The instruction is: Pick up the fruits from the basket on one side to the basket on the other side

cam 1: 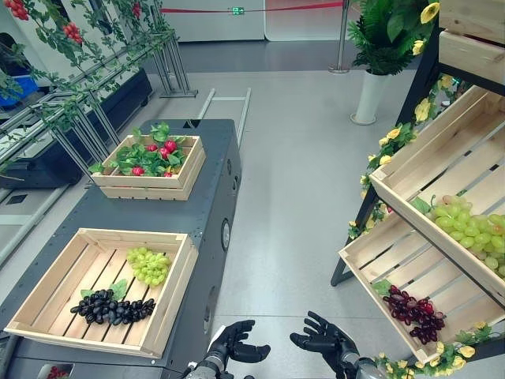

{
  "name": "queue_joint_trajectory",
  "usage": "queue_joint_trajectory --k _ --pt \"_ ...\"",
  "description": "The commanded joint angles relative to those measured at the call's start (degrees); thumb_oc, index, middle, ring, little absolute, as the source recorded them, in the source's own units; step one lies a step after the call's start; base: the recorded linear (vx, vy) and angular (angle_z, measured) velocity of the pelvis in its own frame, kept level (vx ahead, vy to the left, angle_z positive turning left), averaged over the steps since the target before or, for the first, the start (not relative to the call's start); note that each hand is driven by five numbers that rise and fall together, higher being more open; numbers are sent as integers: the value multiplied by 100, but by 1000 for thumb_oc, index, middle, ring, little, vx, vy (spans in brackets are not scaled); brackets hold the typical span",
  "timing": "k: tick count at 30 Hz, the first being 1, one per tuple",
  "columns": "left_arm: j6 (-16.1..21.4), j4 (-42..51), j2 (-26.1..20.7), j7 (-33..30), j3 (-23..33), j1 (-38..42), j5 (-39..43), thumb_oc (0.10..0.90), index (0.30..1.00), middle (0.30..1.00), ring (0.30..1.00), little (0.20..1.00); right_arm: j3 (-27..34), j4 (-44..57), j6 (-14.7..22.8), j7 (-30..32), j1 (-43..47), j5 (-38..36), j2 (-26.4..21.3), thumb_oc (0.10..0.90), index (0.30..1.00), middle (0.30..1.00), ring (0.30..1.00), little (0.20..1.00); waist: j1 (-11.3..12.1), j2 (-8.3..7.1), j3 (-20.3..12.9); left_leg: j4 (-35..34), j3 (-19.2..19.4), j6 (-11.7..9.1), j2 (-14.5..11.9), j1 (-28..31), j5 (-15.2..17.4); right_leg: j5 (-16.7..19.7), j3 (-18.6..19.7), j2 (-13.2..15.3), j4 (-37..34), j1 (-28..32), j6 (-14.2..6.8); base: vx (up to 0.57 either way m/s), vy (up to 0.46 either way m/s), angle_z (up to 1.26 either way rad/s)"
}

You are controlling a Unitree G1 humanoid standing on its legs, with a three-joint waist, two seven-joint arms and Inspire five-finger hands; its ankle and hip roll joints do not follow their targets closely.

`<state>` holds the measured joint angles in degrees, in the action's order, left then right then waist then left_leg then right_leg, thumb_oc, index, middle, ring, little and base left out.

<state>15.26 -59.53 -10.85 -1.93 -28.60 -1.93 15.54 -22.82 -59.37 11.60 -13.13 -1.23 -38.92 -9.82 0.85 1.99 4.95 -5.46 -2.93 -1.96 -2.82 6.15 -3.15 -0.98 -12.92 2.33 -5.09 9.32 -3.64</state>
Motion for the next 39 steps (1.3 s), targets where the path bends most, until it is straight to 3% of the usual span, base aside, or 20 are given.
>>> queue_joint_trajectory --k 1,9,23,28,31,32,35,39 --pt "431 -118 109 -62 64 697 10 800 900 900 900 900 121 123 167 -222 539 -307 192 800 900 900 900 900 29 -180 293 46 335 266 463 112 278 276 348 148 77 -96 59 0 0 0" --pt "239 -211 136 8 38 705 -196 800 900 900 900 900 144 75 176 -160 554 -321 249 800 900 900 900 900 45 -191 263 46 335 262 466 116 287 284 322 149 43 -77 55 0 0 0" --pt "568 -17 -30 -499 -523 1029 -1366 800 900 900 900 900 113 43 69 -65 745 -422 171 800 900 900 900 900 14 -113 328 46 372 245 452 109 242 269 333 154 122 -129 59 -5 -1 0" --pt "1052 464 -172 -981 -467 1108 -1009 800 900 900 900 900 160 139 -36 -28 767 -447 98 800 900 900 900 900 47 -83 375 46 320 231 462 105 232 260 319 168 117 -116 68 -4 -7 0" --pt "1319 1191 -370 -1239 -129 1118 -725 800 900 900 900 900 197 493 -153 142 672 -577 62 800 900 900 900 900 135 -83 417 46 282 227 465 26 204 263 241 202 104 -162 77 -55 -56 2" --pt "1593 1469 -460 -1372 29 1063 -670 800 900 900 900 900 247 625 -180 189 600 -578 61 800 900 900 900 900 178 -84 439 46 244 233 469 -6 190 267 206 203 98 -169 89 -40 -65 5" --pt "1864 2156 -648 -1611 374 896 -873 800 900 900 900 900 330 837 -225 201 468 -414 75 800 900 900 900 900 270 -80 453 46 157 216 471 -47 173 247 129 218 84 -155 120 -20 -52 4" --pt "1918 2668 -889 -2069 680 895 -1362 800 900 900 900 900 314 1010 -202 84 408 -290 16 800 900 900 900 900 355 -56 436 46 65 164 480 -108 120 230 45 236 72 -165 145 -4 -38 15"
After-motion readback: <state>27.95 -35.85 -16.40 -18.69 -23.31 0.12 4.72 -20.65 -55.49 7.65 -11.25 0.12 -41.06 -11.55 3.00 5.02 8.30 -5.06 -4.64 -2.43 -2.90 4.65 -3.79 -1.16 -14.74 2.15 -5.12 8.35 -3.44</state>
